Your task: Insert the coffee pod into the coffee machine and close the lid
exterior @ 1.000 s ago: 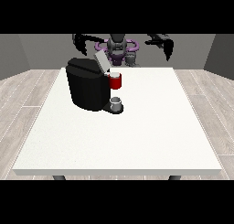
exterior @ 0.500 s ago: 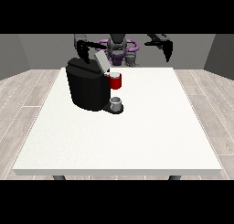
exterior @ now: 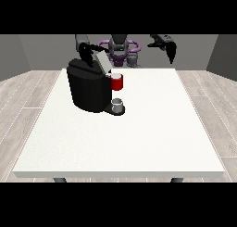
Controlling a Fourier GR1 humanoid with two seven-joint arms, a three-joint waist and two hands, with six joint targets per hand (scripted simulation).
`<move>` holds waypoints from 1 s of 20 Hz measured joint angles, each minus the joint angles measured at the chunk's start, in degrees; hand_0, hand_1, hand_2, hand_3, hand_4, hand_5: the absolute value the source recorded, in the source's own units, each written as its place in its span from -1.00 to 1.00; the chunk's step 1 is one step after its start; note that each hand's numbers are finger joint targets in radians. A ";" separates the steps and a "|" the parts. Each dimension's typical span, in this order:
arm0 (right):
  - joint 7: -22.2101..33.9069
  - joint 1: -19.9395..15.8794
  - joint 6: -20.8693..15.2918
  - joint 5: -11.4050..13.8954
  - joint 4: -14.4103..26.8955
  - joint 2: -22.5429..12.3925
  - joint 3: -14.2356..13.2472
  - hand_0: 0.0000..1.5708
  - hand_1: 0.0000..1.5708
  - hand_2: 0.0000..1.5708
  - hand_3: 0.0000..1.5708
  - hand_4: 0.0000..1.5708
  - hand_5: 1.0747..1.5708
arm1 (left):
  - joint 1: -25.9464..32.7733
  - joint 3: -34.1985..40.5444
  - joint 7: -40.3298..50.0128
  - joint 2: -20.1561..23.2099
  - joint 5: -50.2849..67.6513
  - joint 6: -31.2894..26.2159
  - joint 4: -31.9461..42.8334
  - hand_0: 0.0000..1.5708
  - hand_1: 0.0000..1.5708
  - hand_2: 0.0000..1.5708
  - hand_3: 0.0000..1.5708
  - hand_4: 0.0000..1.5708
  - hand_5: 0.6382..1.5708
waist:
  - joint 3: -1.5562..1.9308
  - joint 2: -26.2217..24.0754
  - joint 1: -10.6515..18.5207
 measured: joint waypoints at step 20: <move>0.83 -8.52 -0.61 3.84 4.54 2.58 2.61 -1.00 -1.00 -1.00 -1.00 -0.92 1.00 | -0.72 -0.02 -1.93 2.08 0.63 1.97 2.38 -1.00 -1.00 -1.00 -1.00 -0.85 1.00 | 0.09 1.96 0.32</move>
